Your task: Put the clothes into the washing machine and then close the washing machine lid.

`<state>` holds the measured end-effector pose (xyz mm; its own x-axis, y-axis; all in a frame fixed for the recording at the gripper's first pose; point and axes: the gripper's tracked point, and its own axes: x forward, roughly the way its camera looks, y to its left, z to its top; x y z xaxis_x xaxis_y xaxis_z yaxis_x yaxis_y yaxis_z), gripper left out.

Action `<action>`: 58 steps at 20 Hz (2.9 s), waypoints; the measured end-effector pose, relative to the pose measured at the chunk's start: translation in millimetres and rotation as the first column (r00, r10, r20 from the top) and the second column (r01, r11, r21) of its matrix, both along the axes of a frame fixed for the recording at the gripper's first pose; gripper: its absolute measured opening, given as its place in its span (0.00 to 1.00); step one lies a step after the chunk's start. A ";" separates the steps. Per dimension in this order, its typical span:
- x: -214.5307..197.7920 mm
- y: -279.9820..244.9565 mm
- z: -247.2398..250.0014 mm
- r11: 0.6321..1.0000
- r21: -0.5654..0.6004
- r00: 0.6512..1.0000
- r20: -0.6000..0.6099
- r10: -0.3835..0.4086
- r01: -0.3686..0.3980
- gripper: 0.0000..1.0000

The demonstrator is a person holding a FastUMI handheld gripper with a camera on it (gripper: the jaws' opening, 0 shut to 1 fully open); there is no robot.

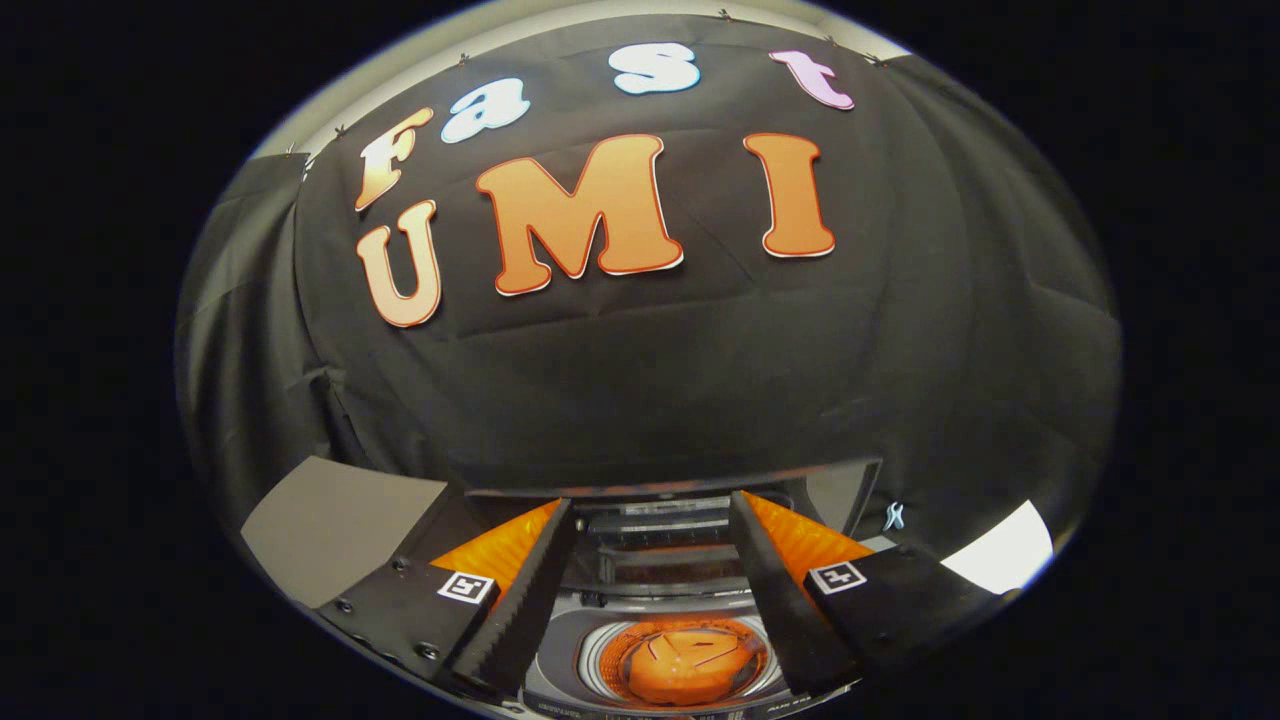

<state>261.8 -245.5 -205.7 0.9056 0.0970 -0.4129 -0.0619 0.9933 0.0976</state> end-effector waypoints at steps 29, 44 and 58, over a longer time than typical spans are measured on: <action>9.4 -7.5 -54.0 0.994 -0.093 0.998 -0.044 -0.054 0.050 0.99; -30.4 -7.3 -58.5 0.994 -0.097 0.998 0.040 -0.054 0.058 0.98; -61.9 -3.4 -78.2 0.994 -0.095 0.998 0.029 -0.053 0.056 0.98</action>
